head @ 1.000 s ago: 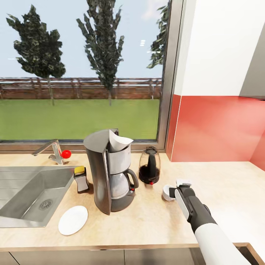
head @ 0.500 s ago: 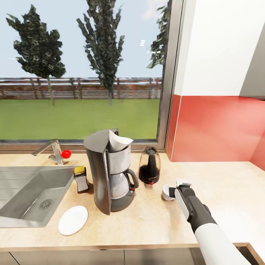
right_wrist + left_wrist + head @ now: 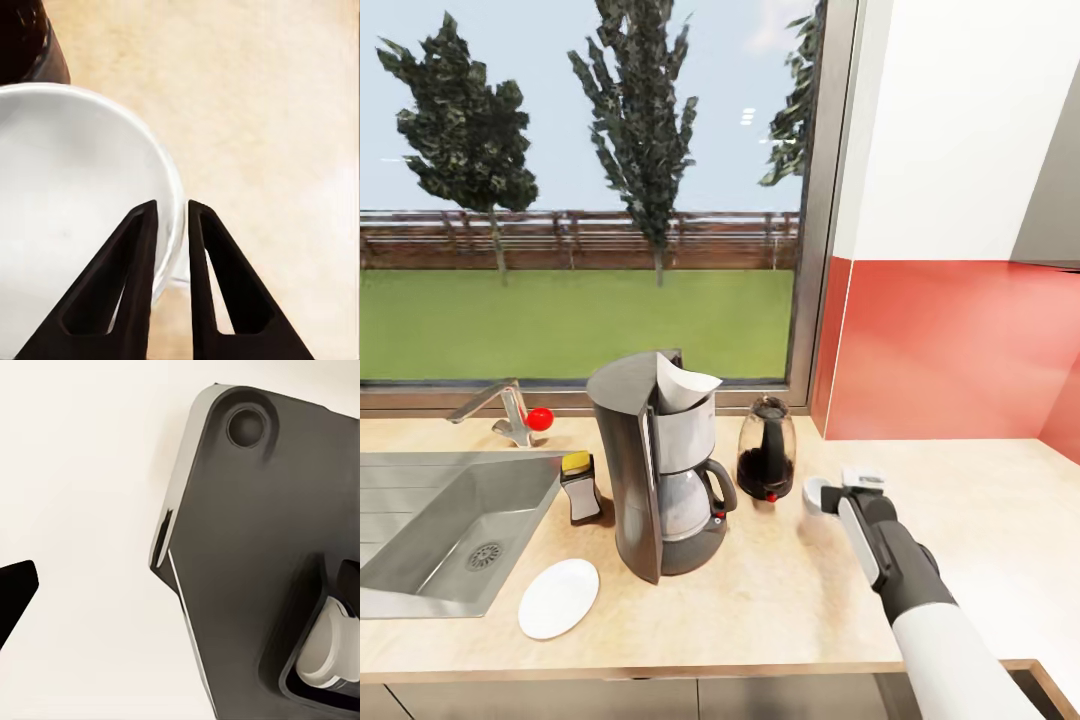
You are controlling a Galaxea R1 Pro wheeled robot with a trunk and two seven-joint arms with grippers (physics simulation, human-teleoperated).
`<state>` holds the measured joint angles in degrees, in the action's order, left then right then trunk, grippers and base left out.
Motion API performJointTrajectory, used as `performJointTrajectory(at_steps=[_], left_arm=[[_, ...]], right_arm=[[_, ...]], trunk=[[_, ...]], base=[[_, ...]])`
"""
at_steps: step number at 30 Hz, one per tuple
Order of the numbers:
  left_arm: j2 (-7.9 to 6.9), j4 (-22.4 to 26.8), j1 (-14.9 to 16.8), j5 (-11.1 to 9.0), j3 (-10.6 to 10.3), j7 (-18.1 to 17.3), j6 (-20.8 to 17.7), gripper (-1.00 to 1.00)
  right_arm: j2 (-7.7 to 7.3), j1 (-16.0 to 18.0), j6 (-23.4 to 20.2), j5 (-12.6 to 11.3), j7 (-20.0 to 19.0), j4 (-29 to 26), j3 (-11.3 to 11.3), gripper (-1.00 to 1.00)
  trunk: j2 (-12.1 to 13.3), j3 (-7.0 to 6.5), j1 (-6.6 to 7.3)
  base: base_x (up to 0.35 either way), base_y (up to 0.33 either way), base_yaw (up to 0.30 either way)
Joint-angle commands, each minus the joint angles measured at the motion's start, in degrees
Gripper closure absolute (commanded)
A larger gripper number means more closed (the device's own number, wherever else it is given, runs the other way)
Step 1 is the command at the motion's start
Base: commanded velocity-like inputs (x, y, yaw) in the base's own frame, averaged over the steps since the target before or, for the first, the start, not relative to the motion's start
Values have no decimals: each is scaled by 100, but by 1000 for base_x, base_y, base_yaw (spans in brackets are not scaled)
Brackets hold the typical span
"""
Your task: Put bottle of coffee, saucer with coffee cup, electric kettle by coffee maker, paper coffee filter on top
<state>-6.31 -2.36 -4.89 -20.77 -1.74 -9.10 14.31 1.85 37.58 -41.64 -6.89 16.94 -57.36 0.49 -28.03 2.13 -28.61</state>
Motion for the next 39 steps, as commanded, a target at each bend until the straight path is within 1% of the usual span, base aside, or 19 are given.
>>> performJointTrajectory(at_steps=[1, 3, 10, 25, 31, 39], left_arm=[[-1, -12, 5, -56, -19, -39, 28, -100], [-2, -1, 5, -66, -12, -39, 37, -100], [44, 36, 5, -77, 9, -39, 45, -100], [52, 43, 13, -79, -11, -30, 38, -100], [55, 43, 14, -84, -11, -30, 36, -100], [61, 43, 14, -82, -11, -30, 29, -100]], right_arm=[[0, 4, -11, -73, 37, -91, 7, 100], [6, 4, -11, -72, 37, -185, 18, 100], [17, 4, -18, -72, 39, -198, 21, 100], [16, 4, -19, -58, 51, -24, 19, 100], [17, 4, -19, -58, 53, -13, 21, 100], [9, 2, -19, -58, 46, -12, 16, 100]], trunk=[[-10, 11, -3], [-10, 11, -3], [-10, 11, -3], [-10, 11, -3], [-10, 11, -3], [-10, 11, -3]], base=[[0, 0, 0], [0, 0, 0], [-60, 0, 0], [-299, 91, 0], [-204, 217, 0], [-33, 292, 0]])
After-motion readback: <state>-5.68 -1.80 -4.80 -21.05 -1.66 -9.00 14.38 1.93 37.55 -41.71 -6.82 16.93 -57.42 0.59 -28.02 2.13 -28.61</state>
